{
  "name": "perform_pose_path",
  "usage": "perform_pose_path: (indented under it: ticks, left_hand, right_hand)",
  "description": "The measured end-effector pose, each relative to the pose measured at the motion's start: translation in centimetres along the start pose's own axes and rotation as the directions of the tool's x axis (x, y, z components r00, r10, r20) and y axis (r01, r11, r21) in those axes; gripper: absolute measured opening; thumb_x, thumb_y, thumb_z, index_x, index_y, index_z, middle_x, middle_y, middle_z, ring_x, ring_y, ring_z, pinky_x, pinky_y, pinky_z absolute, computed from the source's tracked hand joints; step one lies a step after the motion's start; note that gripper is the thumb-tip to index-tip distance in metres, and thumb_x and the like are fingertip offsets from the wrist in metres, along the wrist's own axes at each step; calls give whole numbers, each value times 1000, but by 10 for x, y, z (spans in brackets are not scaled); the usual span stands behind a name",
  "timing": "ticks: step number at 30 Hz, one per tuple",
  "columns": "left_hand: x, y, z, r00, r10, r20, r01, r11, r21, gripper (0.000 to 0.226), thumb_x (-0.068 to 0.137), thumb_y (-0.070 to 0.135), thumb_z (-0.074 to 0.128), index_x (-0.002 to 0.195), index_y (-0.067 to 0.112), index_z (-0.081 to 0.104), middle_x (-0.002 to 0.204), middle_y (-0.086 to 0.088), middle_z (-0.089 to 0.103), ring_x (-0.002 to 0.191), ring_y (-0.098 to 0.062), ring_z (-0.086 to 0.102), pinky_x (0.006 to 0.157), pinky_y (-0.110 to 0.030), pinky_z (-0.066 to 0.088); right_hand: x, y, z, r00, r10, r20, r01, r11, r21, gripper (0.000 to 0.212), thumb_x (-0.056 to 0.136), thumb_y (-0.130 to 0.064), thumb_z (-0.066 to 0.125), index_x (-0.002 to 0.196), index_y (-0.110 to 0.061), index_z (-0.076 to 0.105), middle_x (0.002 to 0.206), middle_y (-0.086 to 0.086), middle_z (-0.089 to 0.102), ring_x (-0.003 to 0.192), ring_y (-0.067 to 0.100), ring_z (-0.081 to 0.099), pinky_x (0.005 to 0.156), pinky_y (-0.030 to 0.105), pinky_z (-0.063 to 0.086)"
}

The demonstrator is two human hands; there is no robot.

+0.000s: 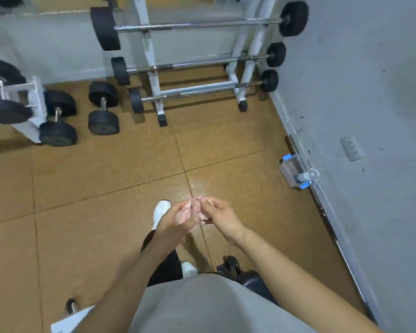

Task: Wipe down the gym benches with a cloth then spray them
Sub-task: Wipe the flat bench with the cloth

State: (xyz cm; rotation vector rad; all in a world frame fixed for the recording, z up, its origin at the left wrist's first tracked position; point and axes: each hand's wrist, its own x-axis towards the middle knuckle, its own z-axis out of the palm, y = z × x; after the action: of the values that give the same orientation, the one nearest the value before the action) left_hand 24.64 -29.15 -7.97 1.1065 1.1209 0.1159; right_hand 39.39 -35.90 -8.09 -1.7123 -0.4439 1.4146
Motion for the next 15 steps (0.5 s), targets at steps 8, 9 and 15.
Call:
perform_pose_path:
  ticks: [8, 9, 15]
  left_hand:
    - [134, 122, 44, 901, 40, 431, -196, 925, 325, 22, 71, 40, 76, 92, 35, 73, 80, 9, 74, 73, -10, 66, 70, -30, 50]
    - [150, 140, 53, 890, 30, 455, -214, 909, 357, 26, 68, 45, 74, 89, 29, 73, 76, 8, 72, 70, -11, 63, 69, -31, 47]
    - [234, 228, 124, 823, -121, 555, -245, 805, 539, 32, 72, 44, 74, 84, 16, 65, 73, 2, 65, 66, -20, 66, 68, -38, 56]
  right_hand:
    - [47, -64, -90, 905, 37, -424, 9, 994, 105, 12, 100, -19, 63, 94, -9, 65, 84, 7, 68, 76, 17, 64, 70, 31, 56]
    - [54, -72, -101, 885, 32, -465, 18, 994, 105, 12, 100, -17, 63, 95, -7, 65, 84, 7, 67, 75, 16, 65, 69, 30, 57]
    - [92, -88, -176, 701, 162, -694, 18, 969, 245, 5, 95, -6, 68, 92, -3, 69, 77, 10, 65, 67, 19, 58, 64, 35, 52]
